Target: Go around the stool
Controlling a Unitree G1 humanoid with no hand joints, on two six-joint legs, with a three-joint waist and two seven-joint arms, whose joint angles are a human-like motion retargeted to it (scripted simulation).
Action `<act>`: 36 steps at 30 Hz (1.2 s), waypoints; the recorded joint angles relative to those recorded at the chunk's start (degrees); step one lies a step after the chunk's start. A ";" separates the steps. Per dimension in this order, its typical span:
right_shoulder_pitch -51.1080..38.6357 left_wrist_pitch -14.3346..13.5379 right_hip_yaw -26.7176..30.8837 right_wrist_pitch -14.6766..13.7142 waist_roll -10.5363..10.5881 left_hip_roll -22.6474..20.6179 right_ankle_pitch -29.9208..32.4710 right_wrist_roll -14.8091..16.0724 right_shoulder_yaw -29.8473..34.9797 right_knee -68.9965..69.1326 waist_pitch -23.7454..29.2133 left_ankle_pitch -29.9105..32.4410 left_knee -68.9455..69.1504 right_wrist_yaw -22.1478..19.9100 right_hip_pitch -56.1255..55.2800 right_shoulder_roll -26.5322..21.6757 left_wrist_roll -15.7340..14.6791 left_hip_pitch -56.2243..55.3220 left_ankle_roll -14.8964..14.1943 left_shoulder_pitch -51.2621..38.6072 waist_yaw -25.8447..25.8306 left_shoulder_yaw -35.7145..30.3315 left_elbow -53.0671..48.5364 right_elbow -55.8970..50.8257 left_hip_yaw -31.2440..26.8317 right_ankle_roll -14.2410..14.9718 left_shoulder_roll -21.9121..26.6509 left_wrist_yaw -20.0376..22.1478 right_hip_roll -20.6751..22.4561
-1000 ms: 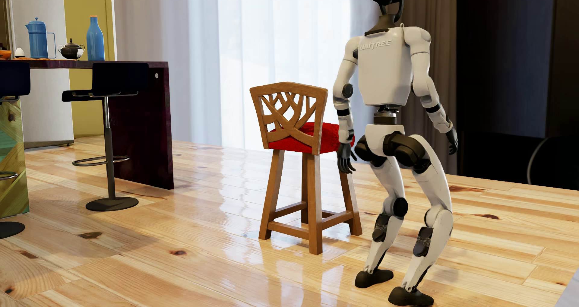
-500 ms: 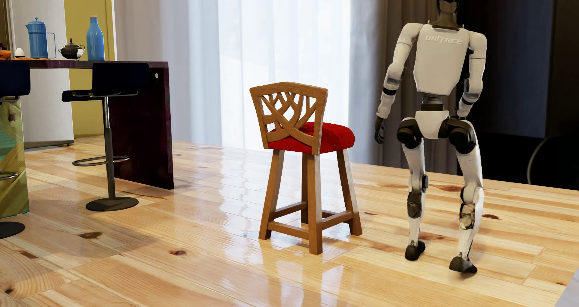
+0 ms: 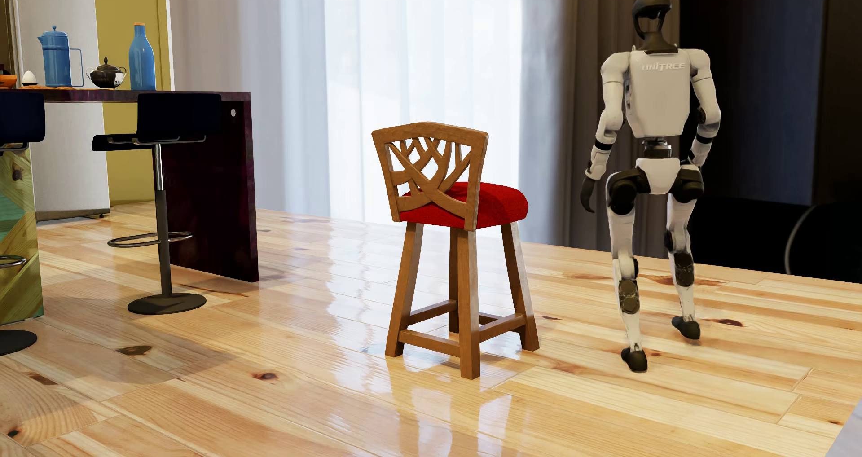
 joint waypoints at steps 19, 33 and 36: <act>-10.76 0.14 -10.14 6.68 8.30 9.20 -4.47 3.64 3.59 -10.24 -2.31 6.12 5.75 -2.64 25.76 -0.30 -1.30 -12.36 -1.76 4.19 8.06 1.26 0.06 -5.07 8.11 -2.80 0.83 -12.55 -6.10; -10.47 -4.46 -0.11 -0.72 4.66 4.89 10.50 -0.02 3.62 12.53 0.11 6.25 2.55 -0.33 11.82 2.08 4.33 -11.47 -0.32 2.69 4.40 -1.17 6.43 1.57 4.60 -2.38 2.94 -7.18 -1.89; 1.92 -5.22 -0.87 4.06 -1.94 1.16 0.34 -4.27 -1.22 1.86 -0.26 1.70 -2.43 5.41 2.89 -0.82 2.49 -1.38 -0.72 -2.45 -3.49 -0.28 -0.14 2.19 -0.09 -3.82 -0.31 -3.69 2.20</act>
